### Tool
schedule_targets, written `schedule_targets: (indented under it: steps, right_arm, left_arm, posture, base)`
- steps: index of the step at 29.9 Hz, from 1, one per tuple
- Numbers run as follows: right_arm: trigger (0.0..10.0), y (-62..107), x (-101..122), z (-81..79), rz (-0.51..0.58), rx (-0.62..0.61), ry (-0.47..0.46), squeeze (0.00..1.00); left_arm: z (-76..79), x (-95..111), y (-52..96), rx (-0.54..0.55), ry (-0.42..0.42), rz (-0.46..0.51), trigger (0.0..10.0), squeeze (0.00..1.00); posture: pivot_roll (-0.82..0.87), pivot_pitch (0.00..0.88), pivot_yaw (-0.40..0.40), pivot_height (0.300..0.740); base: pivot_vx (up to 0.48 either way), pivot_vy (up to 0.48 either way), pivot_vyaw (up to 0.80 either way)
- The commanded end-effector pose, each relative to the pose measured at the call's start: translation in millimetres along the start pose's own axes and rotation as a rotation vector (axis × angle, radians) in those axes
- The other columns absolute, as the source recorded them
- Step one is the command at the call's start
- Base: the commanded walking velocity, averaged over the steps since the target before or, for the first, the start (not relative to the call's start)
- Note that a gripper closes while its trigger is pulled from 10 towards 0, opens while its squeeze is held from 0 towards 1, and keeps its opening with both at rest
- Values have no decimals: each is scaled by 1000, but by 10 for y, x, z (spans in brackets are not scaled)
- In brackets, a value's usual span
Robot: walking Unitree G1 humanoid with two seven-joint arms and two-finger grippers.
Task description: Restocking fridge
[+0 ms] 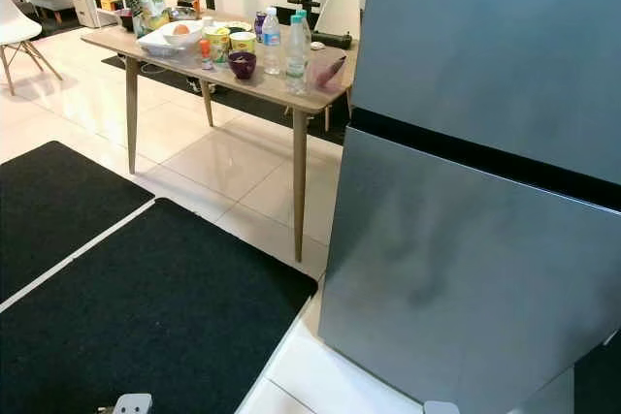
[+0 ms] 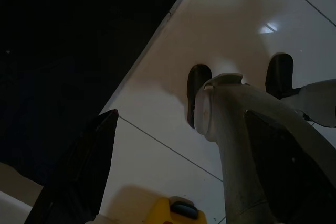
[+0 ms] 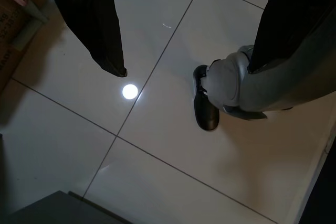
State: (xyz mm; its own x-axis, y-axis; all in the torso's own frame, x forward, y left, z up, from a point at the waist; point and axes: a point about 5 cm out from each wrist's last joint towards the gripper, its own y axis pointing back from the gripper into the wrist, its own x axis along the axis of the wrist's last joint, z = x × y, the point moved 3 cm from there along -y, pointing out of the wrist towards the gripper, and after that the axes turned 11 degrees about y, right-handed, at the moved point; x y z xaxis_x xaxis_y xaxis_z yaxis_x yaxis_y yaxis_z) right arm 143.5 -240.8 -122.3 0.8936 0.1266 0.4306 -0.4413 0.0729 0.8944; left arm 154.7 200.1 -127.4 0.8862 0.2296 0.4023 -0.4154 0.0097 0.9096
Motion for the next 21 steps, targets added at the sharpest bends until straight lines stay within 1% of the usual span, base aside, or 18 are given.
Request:
schedule_targets:
  steps: [1,4,11,14,15,20,21]
  right_arm:
    - [10000,2,-37,-15,-17,6,0,0]
    - [10000,12,-57,36,-24,-9,6,0]
    - [10000,19,-82,62,-37,-11,36,0]
    - [10000,24,-100,70,-39,-13,41,0]
    - [10000,29,-112,83,-40,-12,59,0]
    - [10000,36,-122,105,-41,-12,71,0]
    - [10000,41,-129,127,-42,-17,75,0]
  left_arm:
    - [-21,-4,3,8,-9,-3,10000,0]
    - [-93,-49,18,26,-10,-12,10000,0]
    - [-162,-133,36,45,-8,-28,10000,0]
    - [-199,-181,48,54,-6,-35,10000,0]
    - [-208,-208,52,57,-4,-37,10000,0]
    - [-201,-229,53,60,11,-35,10000,0]
    - [-188,-263,54,57,12,-41,10000,0]
  posture:
    - [-14,0,-20,740]
    - [-13,5,-24,740]
    - [-11,18,-40,740]
    - [-14,52,-58,740]
    - [-19,76,-75,740]
    - [-23,85,-87,740]
    - [-38,98,-91,740]
  base:
    - [0,0,0]
    - [0,0,0]
    - [0,0,0]
    - [0,0,0]
    - [0,0,0]
    - [0,0,0]
    - [0,0,0]
